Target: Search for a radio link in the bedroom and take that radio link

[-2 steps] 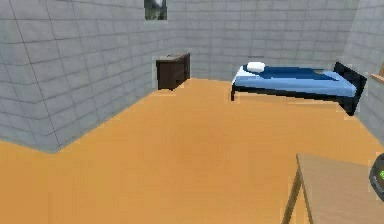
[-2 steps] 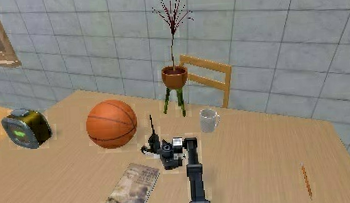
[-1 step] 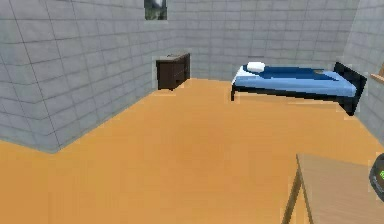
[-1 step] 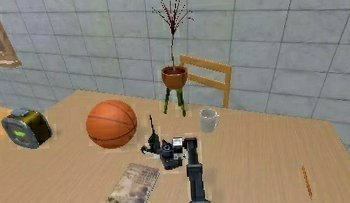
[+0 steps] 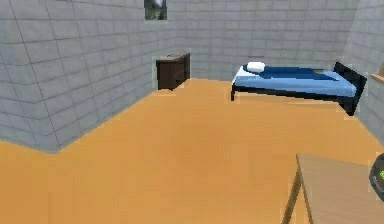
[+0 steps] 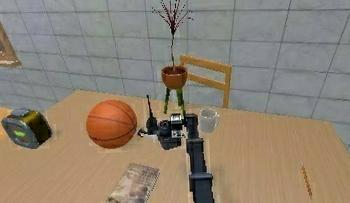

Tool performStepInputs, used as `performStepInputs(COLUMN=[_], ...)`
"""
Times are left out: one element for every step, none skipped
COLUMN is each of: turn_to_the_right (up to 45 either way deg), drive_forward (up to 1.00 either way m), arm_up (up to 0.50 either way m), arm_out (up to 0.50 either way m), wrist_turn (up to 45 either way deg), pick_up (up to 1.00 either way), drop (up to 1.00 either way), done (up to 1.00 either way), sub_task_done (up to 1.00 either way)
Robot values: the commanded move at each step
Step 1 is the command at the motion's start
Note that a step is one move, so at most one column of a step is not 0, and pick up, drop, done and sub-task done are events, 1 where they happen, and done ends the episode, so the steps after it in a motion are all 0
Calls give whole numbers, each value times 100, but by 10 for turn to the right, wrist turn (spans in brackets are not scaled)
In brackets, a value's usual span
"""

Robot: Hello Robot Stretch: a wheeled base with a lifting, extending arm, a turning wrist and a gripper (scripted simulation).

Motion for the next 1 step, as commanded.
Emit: performStepInputs(turn_to_the_right=[0], drive_forward=[0], arm_up=[0], arm_out=[0], wrist_turn=[0], pick_up=[0], drop=[0], done=[100], sub_task_done=[0])
